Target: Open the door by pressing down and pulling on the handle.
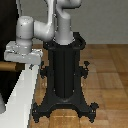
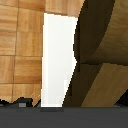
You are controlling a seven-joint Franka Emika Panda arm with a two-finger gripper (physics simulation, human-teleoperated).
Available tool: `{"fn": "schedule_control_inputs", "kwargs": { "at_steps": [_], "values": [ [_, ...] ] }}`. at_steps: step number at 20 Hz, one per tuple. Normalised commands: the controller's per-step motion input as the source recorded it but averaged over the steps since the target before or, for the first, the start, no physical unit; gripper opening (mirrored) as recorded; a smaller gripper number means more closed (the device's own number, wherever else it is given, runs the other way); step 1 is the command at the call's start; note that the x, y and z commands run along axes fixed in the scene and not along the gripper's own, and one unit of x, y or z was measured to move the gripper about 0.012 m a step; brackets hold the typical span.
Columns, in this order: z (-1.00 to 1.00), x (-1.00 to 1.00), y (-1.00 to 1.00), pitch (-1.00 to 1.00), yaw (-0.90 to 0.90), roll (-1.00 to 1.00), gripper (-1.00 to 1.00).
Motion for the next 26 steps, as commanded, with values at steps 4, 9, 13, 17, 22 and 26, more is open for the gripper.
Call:
{"fn": "schedule_control_inputs", "kwargs": {
  "at_steps": [4, 9, 13, 17, 22, 26],
  "values": [
    [-0.50, 0.00, 0.00, 0.00, 0.00, 0.00, 1.00],
    [-0.40, 0.00, 0.00, 0.00, 0.00, 0.00, 1.00],
    [-0.50, 0.00, 0.00, 0.00, 0.00, 0.00, 1.00],
    [0.00, 0.00, 0.25, 0.00, 0.00, 0.00, 1.00],
    [0.00, 0.00, 0.20, 0.00, 0.00, 0.00, 1.00],
    [0.00, 0.00, 1.00, 0.00, 0.00, 0.00, 1.00]
  ]
}}
